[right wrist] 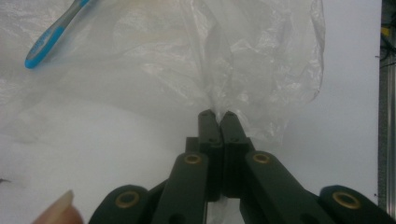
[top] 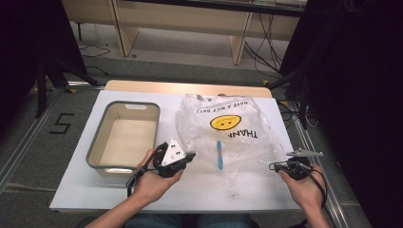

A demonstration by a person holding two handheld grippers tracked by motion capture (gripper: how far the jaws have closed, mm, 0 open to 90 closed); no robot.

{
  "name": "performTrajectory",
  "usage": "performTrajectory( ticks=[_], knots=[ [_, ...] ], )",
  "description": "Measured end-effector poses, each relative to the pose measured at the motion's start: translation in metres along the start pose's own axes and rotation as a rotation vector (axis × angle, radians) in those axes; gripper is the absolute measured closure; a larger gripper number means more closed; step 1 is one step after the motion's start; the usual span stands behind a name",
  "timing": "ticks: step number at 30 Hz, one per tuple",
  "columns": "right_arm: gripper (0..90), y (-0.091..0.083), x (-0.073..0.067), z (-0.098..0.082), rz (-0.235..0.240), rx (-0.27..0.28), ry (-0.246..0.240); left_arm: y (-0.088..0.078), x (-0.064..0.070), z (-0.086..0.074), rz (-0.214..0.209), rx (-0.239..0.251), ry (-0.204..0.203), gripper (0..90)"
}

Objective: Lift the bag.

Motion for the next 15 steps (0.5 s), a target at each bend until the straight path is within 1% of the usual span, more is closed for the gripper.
performTrajectory(
  ticks=[1,5,8,14,15],
  knots=[
    [90.0,-0.001,0.001,0.001,-0.005,0.013,0.001,-0.001,0.0,0.004,0.004,0.016,0.012,89.3],
    [90.0,-0.004,0.001,0.004,-0.011,0.036,0.002,-0.005,-0.004,0.012,0.02,0.042,0.018,89.3],
    [90.0,-0.006,0.001,0.007,-0.016,0.057,0.003,-0.006,-0.006,0.014,0.027,0.049,0.017,89.3],
    [90.0,-0.008,0.0,0.009,-0.018,0.077,0.003,-0.007,-0.008,0.015,0.034,0.054,0.017,89.4],
    [90.0,-0.008,0.0,0.01,-0.02,0.085,0.002,-0.007,-0.009,0.017,0.039,0.064,0.019,89.3]
  ],
)
Point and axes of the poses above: each handheld gripper's, and its own axes: y roughly forward along the jaws, z roughly out of its top, x roughly to its right, the point moved 6 cm from there along y, roughly forward along the jaws, and after that the axes turned 6 degrees about y, right-handed, at the moved point
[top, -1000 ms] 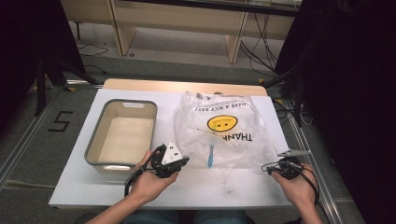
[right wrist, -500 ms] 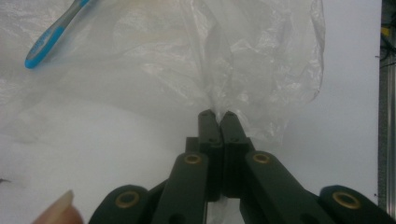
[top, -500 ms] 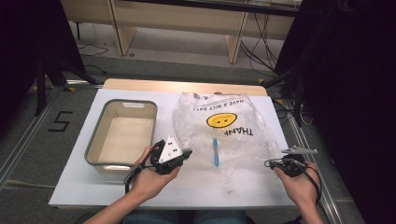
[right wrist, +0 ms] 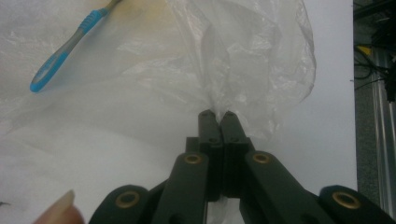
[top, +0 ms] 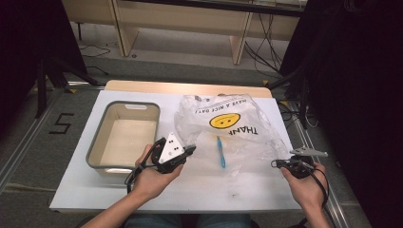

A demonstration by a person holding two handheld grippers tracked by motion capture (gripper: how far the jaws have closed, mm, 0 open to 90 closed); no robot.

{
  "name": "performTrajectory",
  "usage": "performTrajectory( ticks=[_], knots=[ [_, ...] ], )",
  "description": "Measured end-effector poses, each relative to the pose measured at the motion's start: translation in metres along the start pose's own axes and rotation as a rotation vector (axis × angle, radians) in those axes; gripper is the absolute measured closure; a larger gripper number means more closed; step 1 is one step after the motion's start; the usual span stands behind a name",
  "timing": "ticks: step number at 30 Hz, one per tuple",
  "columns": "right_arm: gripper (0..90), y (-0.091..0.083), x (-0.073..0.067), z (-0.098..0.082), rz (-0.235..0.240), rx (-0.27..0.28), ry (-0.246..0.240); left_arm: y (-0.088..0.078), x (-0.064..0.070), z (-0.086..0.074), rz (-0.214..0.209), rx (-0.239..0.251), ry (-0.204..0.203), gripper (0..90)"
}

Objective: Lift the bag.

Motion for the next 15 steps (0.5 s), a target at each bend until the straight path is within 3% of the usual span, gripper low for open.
performTrajectory(
  ticks=[5,15],
  knots=[
    [90.0,-0.002,0.0,0.003,-0.001,0.025,0.007,-0.001,-0.004,0.005,0.01,0.018,0.004,89.4],
    [90.0,-0.006,0.0,0.008,-0.011,0.072,0.004,-0.005,-0.017,0.031,0.047,0.087,0.007,89.4]
  ],
)
Point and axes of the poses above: each handheld gripper's, and its own axes: y roughly forward along the jaws, z roughly out of its top, x roughly to its right, the point moved 6 cm from there along y, roughly forward along the jaws, and after that the axes turned 6 degrees about y, right-handed, at the moved point
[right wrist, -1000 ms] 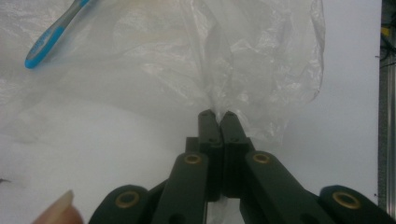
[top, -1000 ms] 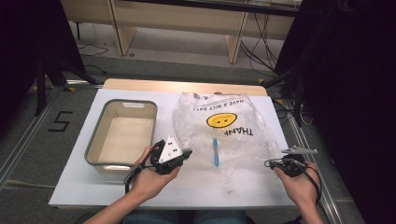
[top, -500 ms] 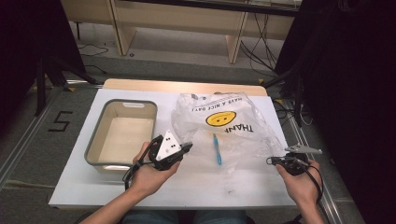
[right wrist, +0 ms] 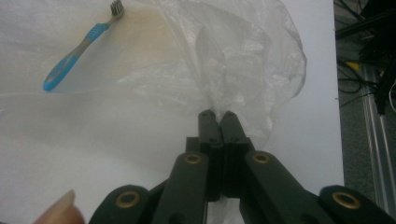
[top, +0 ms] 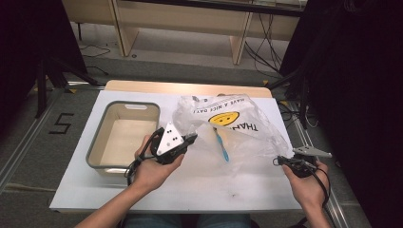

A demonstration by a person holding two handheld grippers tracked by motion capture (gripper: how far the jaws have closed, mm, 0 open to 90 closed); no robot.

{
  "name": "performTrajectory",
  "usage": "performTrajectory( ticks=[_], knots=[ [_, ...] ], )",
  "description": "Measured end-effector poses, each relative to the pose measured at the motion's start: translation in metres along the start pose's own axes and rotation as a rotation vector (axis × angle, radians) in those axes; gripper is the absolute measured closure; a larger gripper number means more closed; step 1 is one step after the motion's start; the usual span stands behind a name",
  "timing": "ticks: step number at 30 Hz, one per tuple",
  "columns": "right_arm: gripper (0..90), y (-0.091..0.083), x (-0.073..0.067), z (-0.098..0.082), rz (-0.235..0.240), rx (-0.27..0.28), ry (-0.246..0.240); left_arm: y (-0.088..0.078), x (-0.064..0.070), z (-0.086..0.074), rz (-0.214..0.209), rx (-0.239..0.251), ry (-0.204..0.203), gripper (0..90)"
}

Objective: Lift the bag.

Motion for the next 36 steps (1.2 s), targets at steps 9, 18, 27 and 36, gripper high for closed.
performTrajectory(
  ticks=[9,18,27,36],
  knots=[
    [90.0,-0.009,0.0,0.011,-0.012,0.066,0.001,-0.002,-0.015,0.016,0.032,0.046,-0.019,89.4],
    [90.0,-0.017,0.004,0.019,-0.034,0.129,0.004,-0.004,-0.028,0.022,0.065,0.071,-0.039,89.4],
    [90.0,-0.021,0.004,0.024,-0.043,0.172,0.001,-0.005,-0.036,0.027,0.092,0.09,-0.04,89.4],
    [90.0,-0.025,0.004,0.029,-0.05,0.214,-0.002,-0.01,-0.044,0.03,0.114,0.112,-0.052,89.4]
  ],
)
Point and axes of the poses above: each handheld gripper's, and its own axes: y roughly forward along the jaws, z roughly out of its top, x roughly to its right, the point moved 6 cm from there along y, roughly forward along the jaws, and after that the axes turned 6 degrees about y, right-handed, at the moved point
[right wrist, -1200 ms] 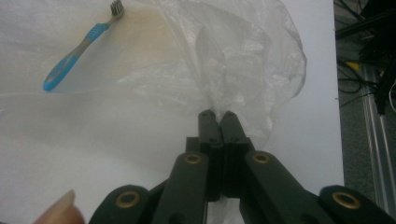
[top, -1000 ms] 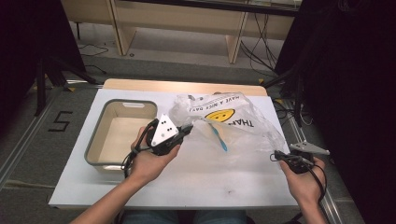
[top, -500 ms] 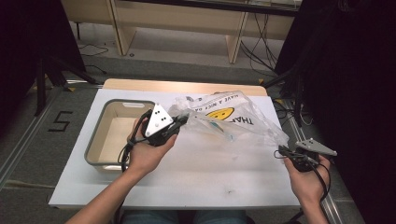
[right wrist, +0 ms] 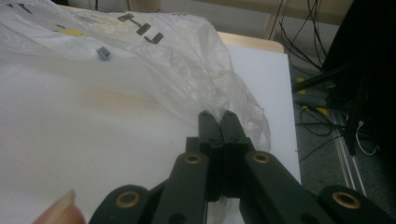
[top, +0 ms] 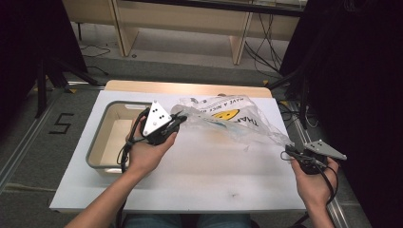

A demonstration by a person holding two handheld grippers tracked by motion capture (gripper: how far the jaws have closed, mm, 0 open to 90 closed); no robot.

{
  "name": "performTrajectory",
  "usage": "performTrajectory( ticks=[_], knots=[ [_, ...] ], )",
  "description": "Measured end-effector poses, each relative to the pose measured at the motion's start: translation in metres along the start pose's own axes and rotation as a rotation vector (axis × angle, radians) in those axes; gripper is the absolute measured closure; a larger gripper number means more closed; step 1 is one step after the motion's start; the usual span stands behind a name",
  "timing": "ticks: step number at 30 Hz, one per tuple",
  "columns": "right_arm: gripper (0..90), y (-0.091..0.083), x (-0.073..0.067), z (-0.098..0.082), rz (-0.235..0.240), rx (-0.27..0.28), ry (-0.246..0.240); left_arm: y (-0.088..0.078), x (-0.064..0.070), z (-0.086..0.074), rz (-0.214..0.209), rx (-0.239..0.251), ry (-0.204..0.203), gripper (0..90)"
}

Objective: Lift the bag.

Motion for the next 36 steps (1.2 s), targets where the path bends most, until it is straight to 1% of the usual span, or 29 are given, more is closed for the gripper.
performTrajectory(
  ticks=[5,10,11,13,17,22,24,27,30,36],
  knots=[
    [90.0,0.0,-0.001,0.002,-0.002,0.017,-0.004,-0.001,-0.002,0.0,0.009,0.003,-0.005,89.4],
    [90.0,-0.001,-0.002,0.006,-0.003,0.042,-0.011,-0.001,-0.005,0.0,0.017,0.008,-0.008,89.4],
    [90.0,-0.002,-0.002,0.008,-0.006,0.056,-0.015,-0.002,-0.006,0.0,0.02,0.008,-0.008,89.4],
    [90.0,-0.002,-0.003,0.01,-0.009,0.067,-0.016,-0.002,-0.007,0.001,0.026,0.013,-0.009,89.4],
    [90.0,-0.002,-0.004,0.012,-0.009,0.082,-0.019,-0.003,-0.009,0.002,0.031,0.021,-0.012,89.4],
    [90.0,-0.002,-0.005,0.013,-0.01,0.083,-0.02,-0.003,-0.009,0.005,0.036,0.031,-0.011,89.4],
    [90.0,-0.002,-0.005,0.012,-0.008,0.083,-0.022,-0.003,-0.009,0.008,0.039,0.045,-0.013,89.4],
    [90.0,-0.002,-0.005,0.012,-0.008,0.081,-0.02,-0.003,-0.009,0.009,0.04,0.051,-0.01,89.4],
    [90.0,-0.001,-0.006,0.011,-0.007,0.079,-0.017,-0.002,-0.01,0.013,0.051,0.071,-0.011,89.4],
    [90.0,-0.003,-0.005,0.013,-0.01,0.092,-0.019,-0.002,-0.014,0.017,0.063,0.092,-0.024,89.4]
  ],
)
Point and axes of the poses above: each handheld gripper's, and its own axes: y roughly forward along the jaws, z roughly out of its top, x roughly to its right, the point moved 6 cm from there along y, roughly forward along the jaws, and after that the axes turned 6 degrees about y, right-handed, at the moved point
